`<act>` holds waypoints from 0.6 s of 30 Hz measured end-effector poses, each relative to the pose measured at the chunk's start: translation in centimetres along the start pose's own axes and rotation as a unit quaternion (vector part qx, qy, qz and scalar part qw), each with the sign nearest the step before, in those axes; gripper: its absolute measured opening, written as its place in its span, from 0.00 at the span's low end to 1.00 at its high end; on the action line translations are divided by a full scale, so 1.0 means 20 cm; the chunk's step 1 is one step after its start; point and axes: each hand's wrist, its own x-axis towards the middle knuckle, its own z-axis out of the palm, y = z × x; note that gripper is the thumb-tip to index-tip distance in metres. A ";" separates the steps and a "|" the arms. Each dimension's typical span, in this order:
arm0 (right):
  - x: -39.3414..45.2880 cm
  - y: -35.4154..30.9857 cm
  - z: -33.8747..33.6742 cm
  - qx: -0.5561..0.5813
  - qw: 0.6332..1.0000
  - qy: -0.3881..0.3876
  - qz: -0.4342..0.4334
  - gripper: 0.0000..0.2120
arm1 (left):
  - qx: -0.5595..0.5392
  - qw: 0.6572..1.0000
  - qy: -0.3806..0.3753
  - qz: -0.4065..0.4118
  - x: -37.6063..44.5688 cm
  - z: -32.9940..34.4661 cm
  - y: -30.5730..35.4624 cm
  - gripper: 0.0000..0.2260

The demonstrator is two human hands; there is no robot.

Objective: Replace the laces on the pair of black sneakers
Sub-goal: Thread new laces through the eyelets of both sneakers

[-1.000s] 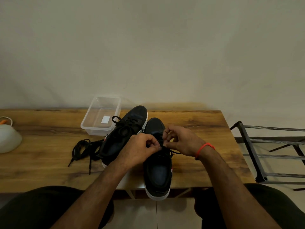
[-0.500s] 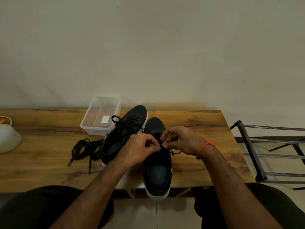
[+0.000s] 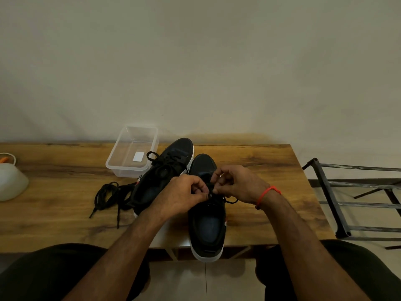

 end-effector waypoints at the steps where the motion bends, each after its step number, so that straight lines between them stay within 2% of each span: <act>1: 0.00 0.00 0.00 0.004 1.000 -0.004 0.000 0.10 | -0.001 1.000 0.000 -0.002 0.00 0.00 0.00 0.02; 12: 0.00 0.00 -0.01 -0.008 1.000 -0.011 0.002 0.11 | 0.003 1.000 0.020 0.020 -0.01 -0.01 0.00 0.04; 18: 0.00 0.04 -0.05 -0.045 0.999 -0.025 0.015 0.13 | 0.006 1.000 -0.014 -0.026 -0.02 -0.11 0.00 0.03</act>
